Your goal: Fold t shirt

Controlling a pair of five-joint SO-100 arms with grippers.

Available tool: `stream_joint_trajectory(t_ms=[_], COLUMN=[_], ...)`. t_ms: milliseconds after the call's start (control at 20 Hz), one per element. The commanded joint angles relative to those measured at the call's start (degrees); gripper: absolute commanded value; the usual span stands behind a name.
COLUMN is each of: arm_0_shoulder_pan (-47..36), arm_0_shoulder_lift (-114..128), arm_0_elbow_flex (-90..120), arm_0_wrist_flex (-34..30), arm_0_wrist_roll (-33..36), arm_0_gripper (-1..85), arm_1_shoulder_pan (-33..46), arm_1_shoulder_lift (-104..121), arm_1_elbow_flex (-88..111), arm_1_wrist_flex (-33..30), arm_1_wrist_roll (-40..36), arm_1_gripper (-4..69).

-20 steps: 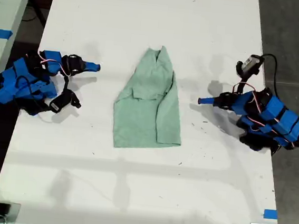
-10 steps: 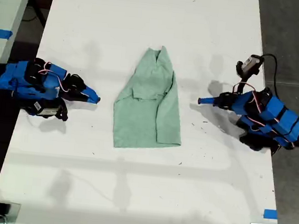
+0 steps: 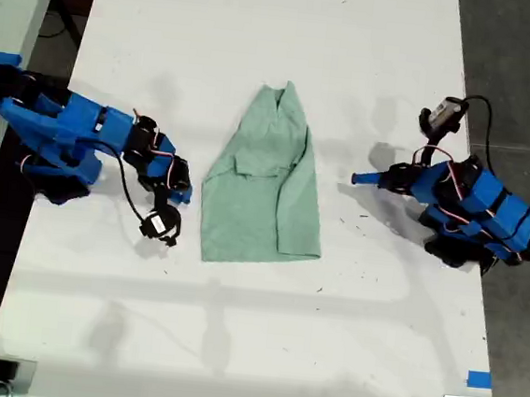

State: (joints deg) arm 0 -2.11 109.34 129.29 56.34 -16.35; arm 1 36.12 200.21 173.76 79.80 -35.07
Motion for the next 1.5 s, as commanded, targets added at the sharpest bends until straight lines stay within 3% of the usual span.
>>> stream_joint_trajectory(t_ms=[0, 250, 600, 750, 800, 900, 1150, 1350, 1450], arm_0_shoulder_pan=[0.8, 4.3, 4.7, 4.0, 3.8, 3.6, 4.3, 3.8, 3.6], arm_0_shoulder_lift=[-6.7, -9.1, -27.9, -30.4, -30.1, -30.8, -30.2, -29.7, -23.3], arm_0_elbow_flex=[-6.7, -15.0, -32.1, -32.3, -32.0, -31.8, -32.2, -42.6, -44.0], arm_0_wrist_flex=[-0.4, -2.1, 4.7, 10.5, 12.2, 14.2, 15.5, 31.2, 33.8], arm_0_wrist_roll=[-1.3, -3.3, -5.6, -8.9, -9.5, -10.0, -7.8, -3.3, -0.3], arm_0_gripper=[19.7, 20.7, 20.6, 20.7, 19.5, 6.0, -0.2, -0.2, -0.2], arm_1_shoulder_pan=[0.3, 0.4, 0.3, 0.2, 0.2, 0.3, 0.3, 0.3, 0.4], arm_1_shoulder_lift=[0.6, 0.6, 0.6, 0.6, 0.6, 0.6, 0.6, 0.6, 0.6], arm_1_elbow_flex=[1.6, 1.6, 1.6, 1.6, 1.6, 1.6, 1.6, 1.6, 1.6], arm_1_wrist_flex=[0.4, 0.4, 0.4, 0.4, 0.3, 0.3, 0.3, 0.2, 0.2], arm_1_wrist_roll=[0.1, 0.1, 0.0, -0.1, -0.2, -0.2, -0.2, -0.3, -0.4], arm_1_gripper=[31.3, 31.1, 31.0, 31.0, 31.0, 30.9, 30.5, 29.5, 29.1])
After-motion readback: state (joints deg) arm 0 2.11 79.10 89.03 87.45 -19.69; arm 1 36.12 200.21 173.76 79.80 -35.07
